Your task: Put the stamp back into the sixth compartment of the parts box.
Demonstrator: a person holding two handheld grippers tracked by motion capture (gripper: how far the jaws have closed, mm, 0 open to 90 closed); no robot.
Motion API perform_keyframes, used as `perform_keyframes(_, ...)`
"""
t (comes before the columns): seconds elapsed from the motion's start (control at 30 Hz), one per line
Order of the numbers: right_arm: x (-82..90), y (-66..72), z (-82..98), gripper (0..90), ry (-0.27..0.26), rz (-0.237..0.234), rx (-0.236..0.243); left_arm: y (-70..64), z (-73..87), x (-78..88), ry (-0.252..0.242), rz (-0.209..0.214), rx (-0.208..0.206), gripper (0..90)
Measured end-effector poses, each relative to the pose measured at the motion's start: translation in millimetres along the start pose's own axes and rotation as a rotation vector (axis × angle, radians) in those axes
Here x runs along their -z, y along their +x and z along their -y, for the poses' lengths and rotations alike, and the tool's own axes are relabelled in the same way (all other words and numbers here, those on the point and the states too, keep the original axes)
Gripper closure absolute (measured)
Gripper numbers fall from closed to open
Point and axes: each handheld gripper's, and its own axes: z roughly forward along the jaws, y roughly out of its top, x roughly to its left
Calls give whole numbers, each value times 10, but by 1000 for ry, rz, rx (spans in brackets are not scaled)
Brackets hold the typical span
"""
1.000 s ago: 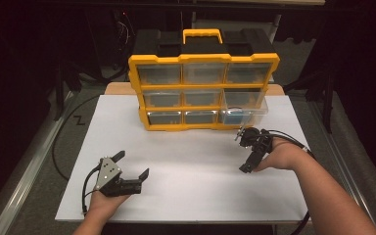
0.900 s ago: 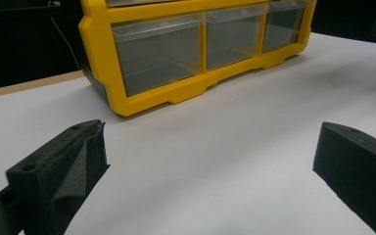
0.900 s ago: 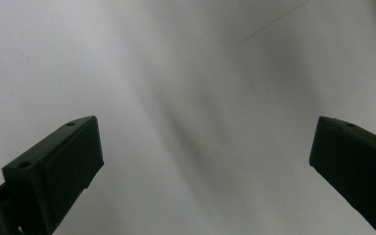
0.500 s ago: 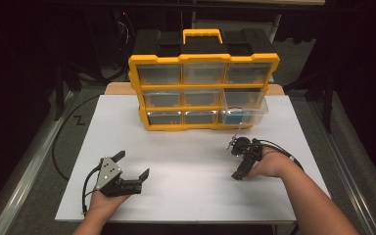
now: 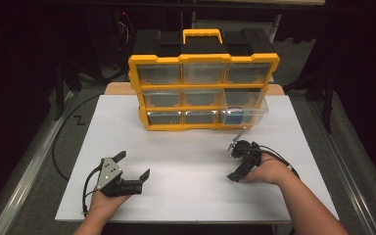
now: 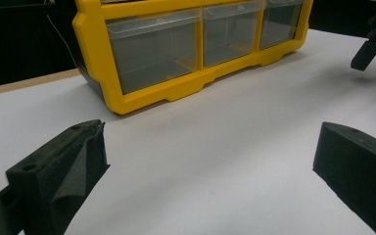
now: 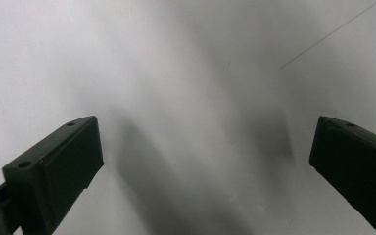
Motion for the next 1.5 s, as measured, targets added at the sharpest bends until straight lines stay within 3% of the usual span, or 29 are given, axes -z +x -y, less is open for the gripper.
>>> perform_keyframes(0.2,28,-32,129,8,-165,9,-69,16,-1,-4,5,-5,14,4)
perform_keyframes(0.37,-10,12,218,8,-302,14,-76,14,-8,0,-4,-7,23,4)
perform_keyframes(0.53,-36,88,269,8,-430,22,-97,25,-6,1,1,-16,24,4)
perform_keyframes(0.7,-34,175,307,8,-552,68,-123,24,-4,4,10,-32,22,4)
perform_keyframes(0.9,-43,287,366,8,-708,87,-165,30,12,-13,23,-51,31,4)
perform_keyframes(1.03,-19,310,426,8,-771,138,-183,16,19,-13,34,-63,22,4)
perform_keyframes(1.13,17,284,503,8,-823,146,-235,4,26,-17,42,-72,22,4)
perform_keyframes(1.33,-28,260,577,8,-832,135,-272,-10,30,-11,48,-75,8,4)
perform_keyframes(1.5,-28,279,587,9,-827,147,-267,-24,38,-25,57,-66,1,4)
